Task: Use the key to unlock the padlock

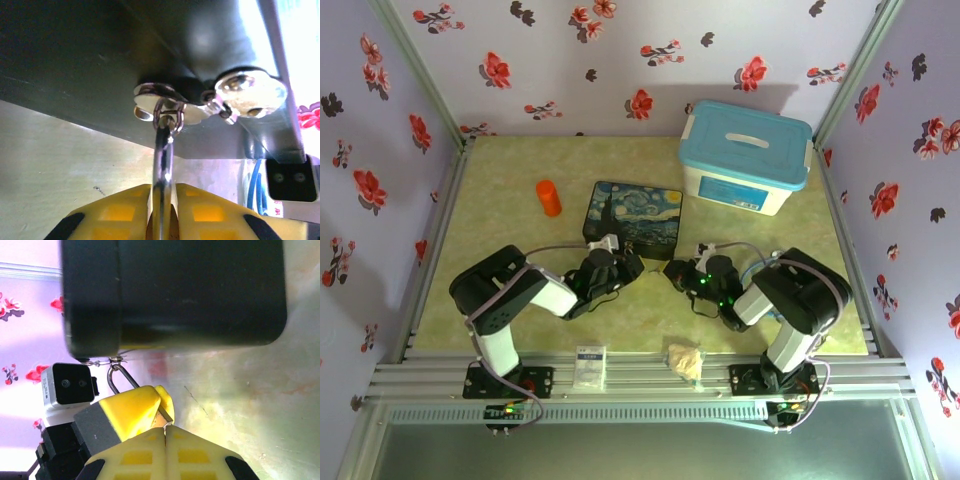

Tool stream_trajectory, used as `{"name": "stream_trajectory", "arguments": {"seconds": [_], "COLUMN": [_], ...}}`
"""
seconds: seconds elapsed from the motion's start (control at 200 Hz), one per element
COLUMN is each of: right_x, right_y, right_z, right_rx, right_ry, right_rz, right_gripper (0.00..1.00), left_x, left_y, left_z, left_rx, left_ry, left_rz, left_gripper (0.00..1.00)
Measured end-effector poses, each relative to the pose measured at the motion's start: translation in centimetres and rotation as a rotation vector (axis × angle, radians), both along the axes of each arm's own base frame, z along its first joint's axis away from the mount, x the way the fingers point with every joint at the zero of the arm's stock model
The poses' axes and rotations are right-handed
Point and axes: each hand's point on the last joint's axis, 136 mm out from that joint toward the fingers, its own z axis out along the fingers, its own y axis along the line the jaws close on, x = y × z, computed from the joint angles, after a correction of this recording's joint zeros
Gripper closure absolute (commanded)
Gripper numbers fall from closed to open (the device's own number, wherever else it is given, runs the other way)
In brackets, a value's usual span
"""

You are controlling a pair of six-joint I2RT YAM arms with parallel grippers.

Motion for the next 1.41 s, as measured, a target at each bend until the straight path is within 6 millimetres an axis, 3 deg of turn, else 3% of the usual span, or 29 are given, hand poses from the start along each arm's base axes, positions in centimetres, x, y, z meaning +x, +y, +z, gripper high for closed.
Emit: {"name": "stream_trajectory", "arguments": {"seconds": [0.135, 0.245, 0.33, 0.5, 0.6, 0.74, 0.85, 0.965, 1.14, 1.31, 1.405], "right_x": [-0.3, -0.4, -0.4, -1.0, -1.1, -0.9, -1.0, -1.3, -1.3, -2.1, -2.2], "right_y": [-0.1, 0.0, -0.2, -0.9, -1.1, -0.6, 0.2, 0.7, 1.5, 2.8, 2.9], "right_z": [1.4, 3.7, 5.6, 6.9, 6.9, 8.0, 9.9, 13.0, 17.2, 18.3, 19.0], "right_rx": [-0.078, -0.142, -0.183, -0.261, -0.289, -0.267, -0.215, -0.141, 0.008, 0.073, 0.098], "right_ry": [-0.056, -0.133, -0.201, -0.283, -0.297, -0.307, -0.326, -0.378, -0.437, -0.437, -0.449], "right_rz": [0.018, 0.035, 0.044, 0.067, 0.078, 0.077, 0.079, 0.068, 0.037, 0.056, 0.047], "right_gripper": [1.00, 1.00, 1.00, 1.00, 1.00, 1.00, 1.00, 1.00, 1.00, 1.00, 1.00], "left_x": [0.0, -0.2, -0.3, -1.1, -1.4, -1.9, -2.8, -3.9, -4.4, -4.3, -4.8], "left_y": [-0.1, 0.1, 0.2, 2.1, 3.2, 4.1, 4.1, 3.7, 1.8, 0.5, 0.1], "left_z": [-0.1, -0.6, 0.1, 1.9, 5.0, 11.8, 16.4, 19.1, 19.5, 18.2, 19.1], "left_rx": [0.008, 0.036, 0.040, 0.061, 0.042, -0.020, -0.048, -0.094, -0.188, -0.276, -0.318], "left_ry": [0.003, 0.005, -0.007, -0.040, -0.103, -0.273, -0.397, -0.474, -0.489, -0.451, -0.464], "left_rz": [-0.004, -0.012, -0.013, 0.012, 0.026, 0.011, -0.067, -0.138, -0.211, -0.217, -0.215], "left_gripper": [0.79, 0.61, 0.50, 0.47, 0.49, 0.42, 0.41, 0.42, 0.41, 0.46, 0.51]}}
